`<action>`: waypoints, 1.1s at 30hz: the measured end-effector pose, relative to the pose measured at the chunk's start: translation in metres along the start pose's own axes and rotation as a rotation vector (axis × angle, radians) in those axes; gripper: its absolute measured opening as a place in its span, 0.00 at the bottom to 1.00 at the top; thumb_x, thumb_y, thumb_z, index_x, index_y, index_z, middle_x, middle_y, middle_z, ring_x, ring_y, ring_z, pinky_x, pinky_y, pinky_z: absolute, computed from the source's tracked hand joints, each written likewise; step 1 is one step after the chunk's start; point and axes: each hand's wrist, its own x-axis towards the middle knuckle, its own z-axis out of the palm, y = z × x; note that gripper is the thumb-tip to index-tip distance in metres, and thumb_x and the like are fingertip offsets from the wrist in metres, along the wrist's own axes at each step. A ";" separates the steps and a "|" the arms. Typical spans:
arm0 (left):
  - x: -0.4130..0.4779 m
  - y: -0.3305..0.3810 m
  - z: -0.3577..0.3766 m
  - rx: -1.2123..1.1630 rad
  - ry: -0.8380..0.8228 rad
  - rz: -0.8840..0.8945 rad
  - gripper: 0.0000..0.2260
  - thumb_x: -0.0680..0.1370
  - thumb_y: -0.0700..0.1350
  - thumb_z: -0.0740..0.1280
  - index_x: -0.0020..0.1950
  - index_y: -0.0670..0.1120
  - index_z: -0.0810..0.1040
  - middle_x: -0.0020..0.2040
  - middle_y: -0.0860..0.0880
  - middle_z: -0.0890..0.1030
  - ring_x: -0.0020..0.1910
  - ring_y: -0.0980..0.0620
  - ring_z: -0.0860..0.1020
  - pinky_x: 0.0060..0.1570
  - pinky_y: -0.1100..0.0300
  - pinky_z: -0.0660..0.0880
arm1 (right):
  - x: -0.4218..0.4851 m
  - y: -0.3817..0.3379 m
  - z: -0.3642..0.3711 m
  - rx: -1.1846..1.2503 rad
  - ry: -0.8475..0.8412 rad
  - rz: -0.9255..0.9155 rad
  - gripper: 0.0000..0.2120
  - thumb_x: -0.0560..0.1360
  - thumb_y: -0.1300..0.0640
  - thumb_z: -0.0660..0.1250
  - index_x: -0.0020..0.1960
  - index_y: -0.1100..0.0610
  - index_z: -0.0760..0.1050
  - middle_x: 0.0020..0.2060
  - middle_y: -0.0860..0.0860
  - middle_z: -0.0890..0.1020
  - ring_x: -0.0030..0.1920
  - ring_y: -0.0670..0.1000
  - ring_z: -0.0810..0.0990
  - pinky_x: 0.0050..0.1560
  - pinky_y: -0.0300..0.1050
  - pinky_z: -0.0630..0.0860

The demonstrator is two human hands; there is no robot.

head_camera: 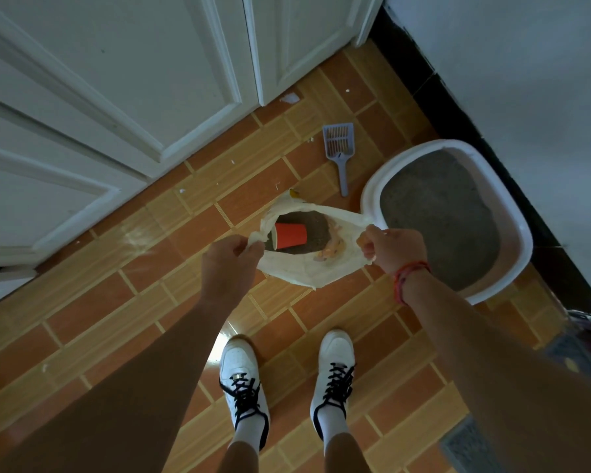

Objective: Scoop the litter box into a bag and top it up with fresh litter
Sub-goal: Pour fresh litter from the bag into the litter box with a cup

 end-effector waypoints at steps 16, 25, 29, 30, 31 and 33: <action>0.004 0.011 -0.040 -0.197 0.063 -0.165 0.10 0.78 0.42 0.66 0.38 0.43 0.81 0.35 0.46 0.81 0.24 0.59 0.70 0.30 0.63 0.67 | -0.046 -0.045 0.012 0.084 -0.039 -0.123 0.15 0.76 0.59 0.63 0.31 0.57 0.78 0.31 0.51 0.81 0.36 0.48 0.77 0.45 0.47 0.75; -0.025 -0.018 -0.090 -0.268 0.202 -0.202 0.11 0.79 0.43 0.66 0.37 0.44 0.81 0.36 0.45 0.82 0.31 0.52 0.74 0.34 0.59 0.68 | -0.091 -0.067 0.046 0.037 -0.070 -0.203 0.18 0.77 0.55 0.63 0.30 0.59 0.78 0.24 0.47 0.80 0.36 0.51 0.78 0.44 0.53 0.77; -0.035 -0.044 -0.127 -0.304 0.248 -0.231 0.12 0.79 0.43 0.66 0.38 0.42 0.82 0.36 0.43 0.83 0.33 0.50 0.76 0.35 0.59 0.69 | -0.115 -0.084 0.078 -0.023 -0.112 -0.284 0.20 0.77 0.55 0.64 0.28 0.60 0.77 0.26 0.50 0.81 0.36 0.53 0.79 0.45 0.54 0.79; -0.038 -0.051 -0.136 -0.322 0.260 -0.244 0.12 0.79 0.43 0.66 0.38 0.41 0.82 0.36 0.43 0.83 0.34 0.50 0.76 0.36 0.59 0.69 | -0.120 -0.088 0.088 -0.022 -0.119 -0.293 0.21 0.76 0.55 0.64 0.27 0.60 0.76 0.27 0.52 0.81 0.36 0.53 0.79 0.44 0.54 0.79; -0.040 -0.059 -0.145 -0.345 0.273 -0.259 0.11 0.78 0.43 0.66 0.38 0.41 0.82 0.36 0.42 0.83 0.35 0.49 0.77 0.37 0.58 0.70 | -0.125 -0.093 0.097 -0.025 -0.127 -0.296 0.21 0.76 0.55 0.64 0.26 0.59 0.75 0.27 0.53 0.80 0.35 0.54 0.79 0.43 0.54 0.78; -0.045 -0.076 -0.163 -0.386 0.303 -0.293 0.11 0.78 0.43 0.66 0.38 0.40 0.82 0.36 0.41 0.83 0.36 0.48 0.77 0.39 0.56 0.71 | -0.134 -0.101 0.118 -0.058 -0.148 -0.294 0.20 0.76 0.55 0.64 0.26 0.58 0.74 0.28 0.54 0.80 0.35 0.54 0.78 0.41 0.51 0.77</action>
